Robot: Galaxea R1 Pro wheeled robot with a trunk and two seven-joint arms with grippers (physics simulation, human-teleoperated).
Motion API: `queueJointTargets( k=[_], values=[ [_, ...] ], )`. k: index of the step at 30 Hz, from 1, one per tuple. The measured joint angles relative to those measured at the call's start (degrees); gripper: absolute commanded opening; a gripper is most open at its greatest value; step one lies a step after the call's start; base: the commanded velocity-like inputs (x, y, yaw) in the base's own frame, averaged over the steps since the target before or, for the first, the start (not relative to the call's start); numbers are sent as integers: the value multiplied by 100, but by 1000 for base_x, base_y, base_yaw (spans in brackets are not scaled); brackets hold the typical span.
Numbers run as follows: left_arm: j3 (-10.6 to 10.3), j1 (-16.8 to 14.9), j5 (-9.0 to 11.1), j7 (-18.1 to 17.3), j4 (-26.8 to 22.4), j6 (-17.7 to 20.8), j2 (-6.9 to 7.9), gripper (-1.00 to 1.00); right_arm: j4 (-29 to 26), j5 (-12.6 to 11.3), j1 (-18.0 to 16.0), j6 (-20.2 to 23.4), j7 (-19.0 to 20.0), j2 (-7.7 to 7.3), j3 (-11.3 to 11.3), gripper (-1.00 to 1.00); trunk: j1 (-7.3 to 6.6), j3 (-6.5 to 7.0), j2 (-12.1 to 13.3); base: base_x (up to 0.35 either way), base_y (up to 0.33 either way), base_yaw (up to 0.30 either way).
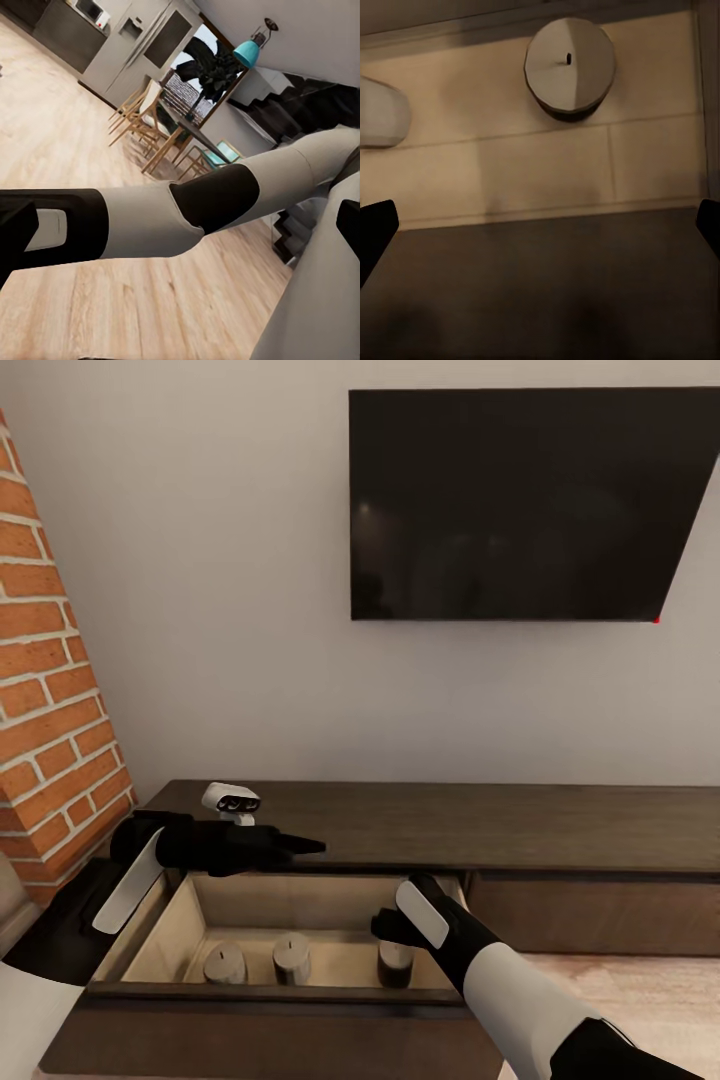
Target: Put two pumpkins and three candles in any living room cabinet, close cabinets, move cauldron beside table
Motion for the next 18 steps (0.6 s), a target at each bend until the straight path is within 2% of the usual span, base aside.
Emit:
queueJointTargets(
  k=[15,18],
  values=[
    [0,0,-8,1,-7,0,-1,100,3,107,0,-639,39,-18,43,100,-330,269,602,-1,0,0],
    [0,0,-8,5,-8,0,0,100,-4,216,0,-680,40,-12,56,100,-396,323,722,0,0,0]
  ],
)
